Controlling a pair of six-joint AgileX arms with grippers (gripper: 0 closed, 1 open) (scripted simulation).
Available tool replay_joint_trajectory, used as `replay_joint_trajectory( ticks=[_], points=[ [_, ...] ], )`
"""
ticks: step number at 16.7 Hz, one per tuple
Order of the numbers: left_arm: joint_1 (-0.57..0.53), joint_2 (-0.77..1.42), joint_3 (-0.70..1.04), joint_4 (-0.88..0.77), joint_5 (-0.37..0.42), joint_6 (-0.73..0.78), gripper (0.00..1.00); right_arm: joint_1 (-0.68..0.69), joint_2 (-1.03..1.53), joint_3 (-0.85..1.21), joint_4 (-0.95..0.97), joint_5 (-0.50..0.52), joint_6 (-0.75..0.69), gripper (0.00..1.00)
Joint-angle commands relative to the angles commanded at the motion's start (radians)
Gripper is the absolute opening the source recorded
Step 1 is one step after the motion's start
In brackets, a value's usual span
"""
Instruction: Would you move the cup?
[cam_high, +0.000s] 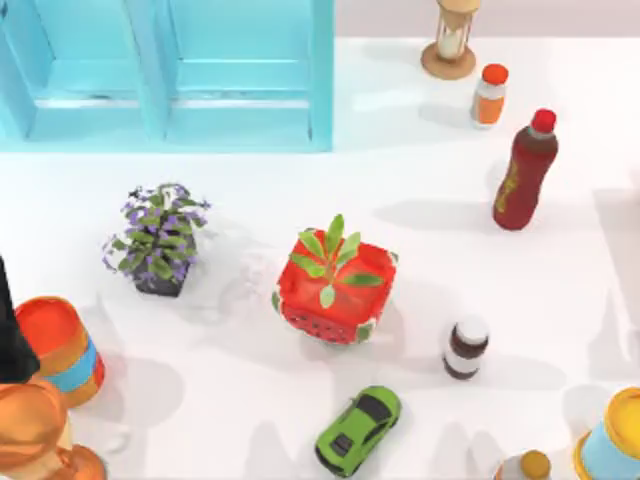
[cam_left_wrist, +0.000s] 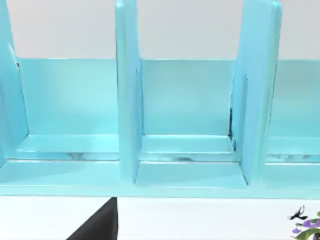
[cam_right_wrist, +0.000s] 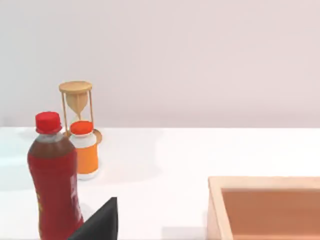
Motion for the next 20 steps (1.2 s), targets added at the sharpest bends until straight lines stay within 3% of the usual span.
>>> replay_joint_trajectory(
  ticks=[4,8,20],
  points=[
    [0.001,0.029,0.017,-0.022,0.0,0.007,1.0,0.0,0.0,0.0,0.0,0.0,0.0,1.0],
    [0.015,0.19,0.123,-0.14,-0.003,0.042,1.0,0.0,0.0,0.0,0.0,0.0,0.0,1.0],
    [0.119,1.04,0.81,-0.746,-0.014,0.143,1.0,0.0,0.0,0.0,0.0,0.0,0.0,1.0]
  ],
)
